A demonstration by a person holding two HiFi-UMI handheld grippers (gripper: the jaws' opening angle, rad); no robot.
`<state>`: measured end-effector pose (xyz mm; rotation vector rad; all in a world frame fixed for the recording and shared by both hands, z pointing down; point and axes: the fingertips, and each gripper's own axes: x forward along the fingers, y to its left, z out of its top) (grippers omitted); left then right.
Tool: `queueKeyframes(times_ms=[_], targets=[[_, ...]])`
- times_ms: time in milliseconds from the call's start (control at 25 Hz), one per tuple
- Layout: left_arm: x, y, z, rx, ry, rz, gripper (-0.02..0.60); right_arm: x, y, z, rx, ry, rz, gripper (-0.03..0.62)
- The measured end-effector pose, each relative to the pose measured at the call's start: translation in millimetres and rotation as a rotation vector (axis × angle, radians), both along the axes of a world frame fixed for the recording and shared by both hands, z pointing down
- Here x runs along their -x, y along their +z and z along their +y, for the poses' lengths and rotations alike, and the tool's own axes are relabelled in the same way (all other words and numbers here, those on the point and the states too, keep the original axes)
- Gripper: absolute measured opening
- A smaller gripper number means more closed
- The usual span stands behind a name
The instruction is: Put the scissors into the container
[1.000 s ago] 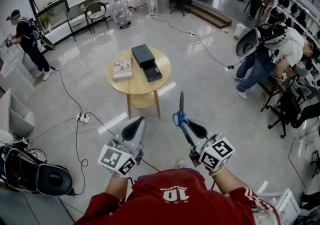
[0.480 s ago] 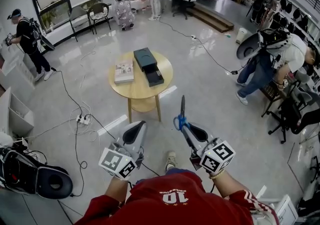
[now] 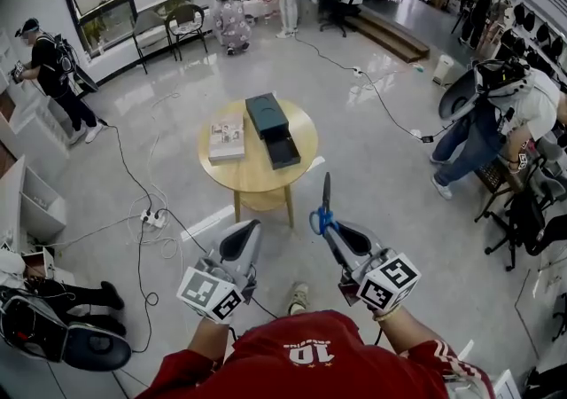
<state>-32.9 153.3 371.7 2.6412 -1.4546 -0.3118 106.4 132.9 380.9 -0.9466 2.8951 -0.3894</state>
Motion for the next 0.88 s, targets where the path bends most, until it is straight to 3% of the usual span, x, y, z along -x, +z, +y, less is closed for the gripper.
queueKeyframes(times_ms=[480, 880], targets=[[-13.8, -10.2, -135.0, -0.006, 0.012, -0.019, 0.002, -1.1, -4.6, -130.6, 0.009, -0.029, -0.022, 0.032], [-11.6, -15.0, -181.4, 0.011, -0.013, -0.050, 0.002, 2.8, -6.6, -187.6, 0.038, -0.054, -0.061, 0.032]])
